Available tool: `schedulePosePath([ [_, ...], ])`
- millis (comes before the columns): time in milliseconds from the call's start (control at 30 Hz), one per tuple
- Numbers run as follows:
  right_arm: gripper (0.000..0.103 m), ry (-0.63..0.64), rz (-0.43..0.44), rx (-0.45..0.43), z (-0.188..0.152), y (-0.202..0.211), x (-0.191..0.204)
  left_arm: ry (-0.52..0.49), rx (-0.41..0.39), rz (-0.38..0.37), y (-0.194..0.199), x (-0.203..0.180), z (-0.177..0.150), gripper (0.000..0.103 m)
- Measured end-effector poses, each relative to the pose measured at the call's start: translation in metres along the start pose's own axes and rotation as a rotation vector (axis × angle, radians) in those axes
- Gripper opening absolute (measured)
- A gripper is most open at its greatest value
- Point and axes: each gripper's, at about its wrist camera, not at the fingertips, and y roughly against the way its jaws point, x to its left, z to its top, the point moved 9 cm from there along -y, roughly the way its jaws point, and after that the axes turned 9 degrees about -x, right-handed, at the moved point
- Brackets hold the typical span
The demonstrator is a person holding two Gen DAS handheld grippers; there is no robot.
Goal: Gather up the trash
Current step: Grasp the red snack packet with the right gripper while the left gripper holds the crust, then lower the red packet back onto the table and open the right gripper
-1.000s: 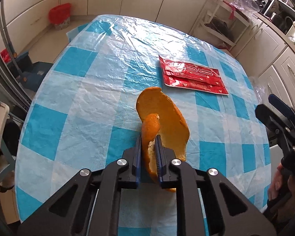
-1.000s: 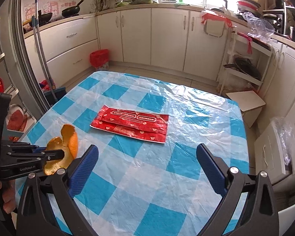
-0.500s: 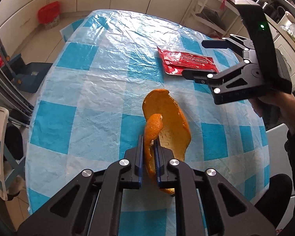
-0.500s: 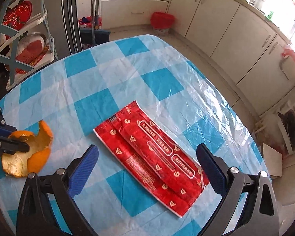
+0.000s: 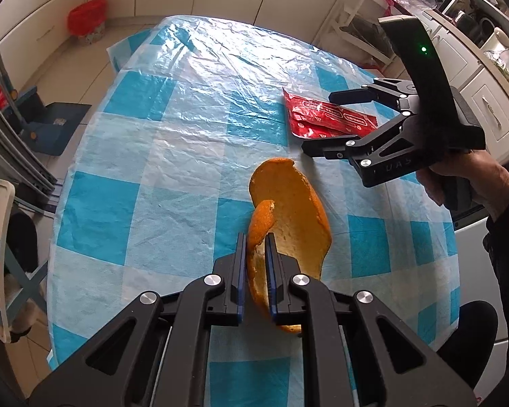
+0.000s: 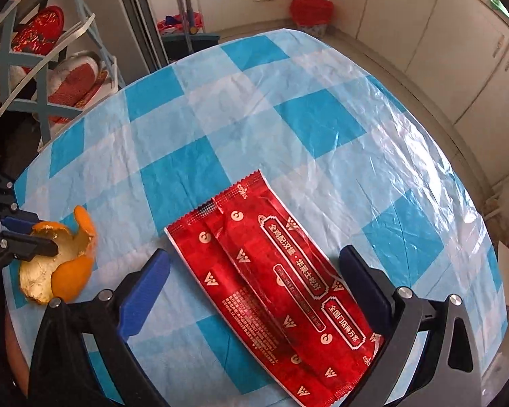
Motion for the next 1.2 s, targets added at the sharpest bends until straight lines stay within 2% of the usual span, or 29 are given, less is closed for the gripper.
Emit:
schedulePosePath([
  [67,0.092,-0.055,-0.035,-0.004,-0.007,0.006,-0.001,0.006,-0.002,-0.004,-0.001,0.0,0.0,0.009],
  [100,0.087,-0.079,-0.05,-0.011,-0.011,0.01,-0.003,0.008,-0.003,-0.008,-0.001,-0.001,-0.001,0.009],
  [167,0.072,-0.134,-0.084,-0.035,-0.019,0.02,-0.002,0.004,-0.007,-0.01,-0.002,-0.002,-0.002,0.009],
  [200,0.057,-0.159,-0.1,-0.048,-0.023,0.026,-0.002,0.001,-0.008,-0.008,-0.003,-0.002,-0.002,0.009],
  [300,0.031,-0.249,-0.156,-0.082,-0.046,0.046,-0.001,0.001,-0.005,-0.008,-0.005,-0.003,-0.004,0.009],
  [433,0.014,-0.383,-0.199,-0.134,-0.084,0.072,0.004,-0.004,-0.006,-0.01,-0.008,-0.005,-0.006,0.009],
  [533,0.012,-0.473,-0.185,-0.179,-0.106,0.085,0.012,-0.015,-0.006,-0.018,-0.009,-0.01,-0.008,0.01],
  [667,0.012,-0.448,-0.215,-0.185,-0.11,0.09,0.024,-0.026,-0.01,-0.016,-0.009,-0.021,-0.011,0.01],
  [700,0.016,-0.437,-0.221,-0.179,-0.11,0.09,0.027,-0.029,-0.011,-0.016,-0.009,-0.024,-0.012,0.01],
  [767,0.036,-0.431,-0.227,-0.188,-0.111,0.089,0.032,-0.037,-0.014,-0.011,-0.009,-0.029,-0.013,0.01],
  [800,0.058,-0.436,-0.23,-0.189,-0.113,0.089,0.033,-0.041,-0.016,-0.008,-0.009,-0.031,-0.013,0.011],
  [833,0.065,-0.434,-0.238,-0.192,-0.114,0.09,0.033,-0.044,-0.017,-0.006,-0.009,-0.031,-0.014,0.012],
  [1067,0.067,-0.413,-0.269,-0.204,-0.115,0.087,0.037,-0.062,-0.027,0.005,-0.009,-0.038,-0.014,0.017],
  [1100,0.064,-0.406,-0.28,-0.203,-0.115,0.086,0.038,-0.064,-0.025,0.001,-0.009,-0.04,-0.014,0.017],
  [1167,0.051,-0.393,-0.295,-0.202,-0.114,0.087,0.039,-0.069,-0.02,-0.008,-0.01,-0.043,-0.014,0.017],
  [1200,0.041,-0.399,-0.299,-0.199,-0.114,0.088,0.039,-0.073,-0.018,-0.01,-0.01,-0.046,-0.015,0.017],
])
